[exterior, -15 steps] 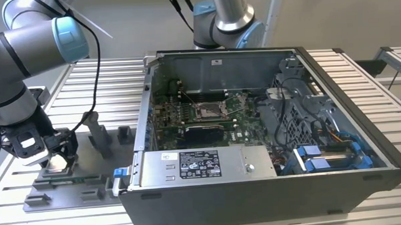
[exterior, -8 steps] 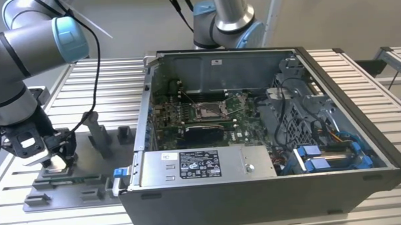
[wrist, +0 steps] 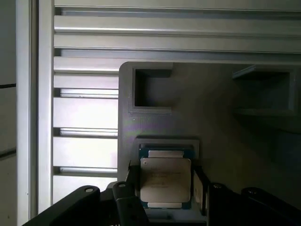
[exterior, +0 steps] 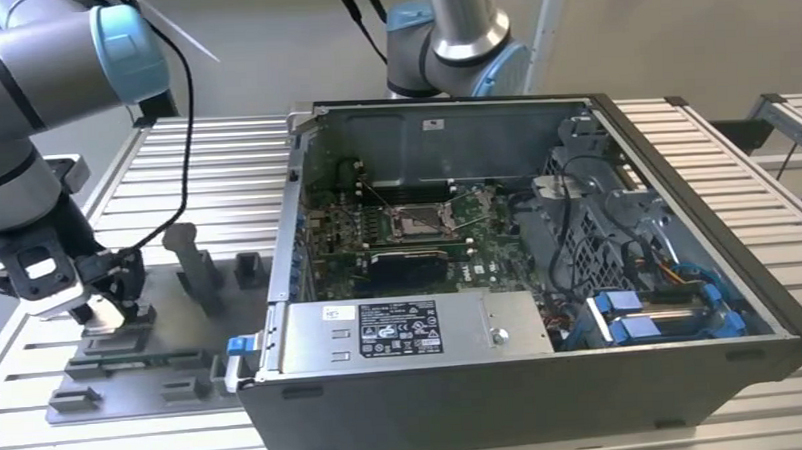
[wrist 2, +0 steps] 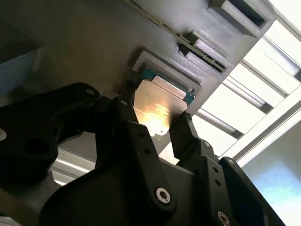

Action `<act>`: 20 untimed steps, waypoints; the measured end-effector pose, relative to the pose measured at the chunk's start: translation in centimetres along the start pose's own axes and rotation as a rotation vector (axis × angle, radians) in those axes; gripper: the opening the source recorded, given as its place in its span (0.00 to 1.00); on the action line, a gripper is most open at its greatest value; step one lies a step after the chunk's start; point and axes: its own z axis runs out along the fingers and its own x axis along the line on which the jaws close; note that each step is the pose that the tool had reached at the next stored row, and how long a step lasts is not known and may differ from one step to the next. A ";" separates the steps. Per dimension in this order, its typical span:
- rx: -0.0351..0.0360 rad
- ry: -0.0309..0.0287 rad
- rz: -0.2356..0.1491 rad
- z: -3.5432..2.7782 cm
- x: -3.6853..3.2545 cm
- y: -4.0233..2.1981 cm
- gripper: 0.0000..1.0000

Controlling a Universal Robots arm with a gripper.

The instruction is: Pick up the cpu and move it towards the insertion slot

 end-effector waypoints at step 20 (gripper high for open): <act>-0.0107 0.0001 0.000 -7.79 0.06 0.23 0.00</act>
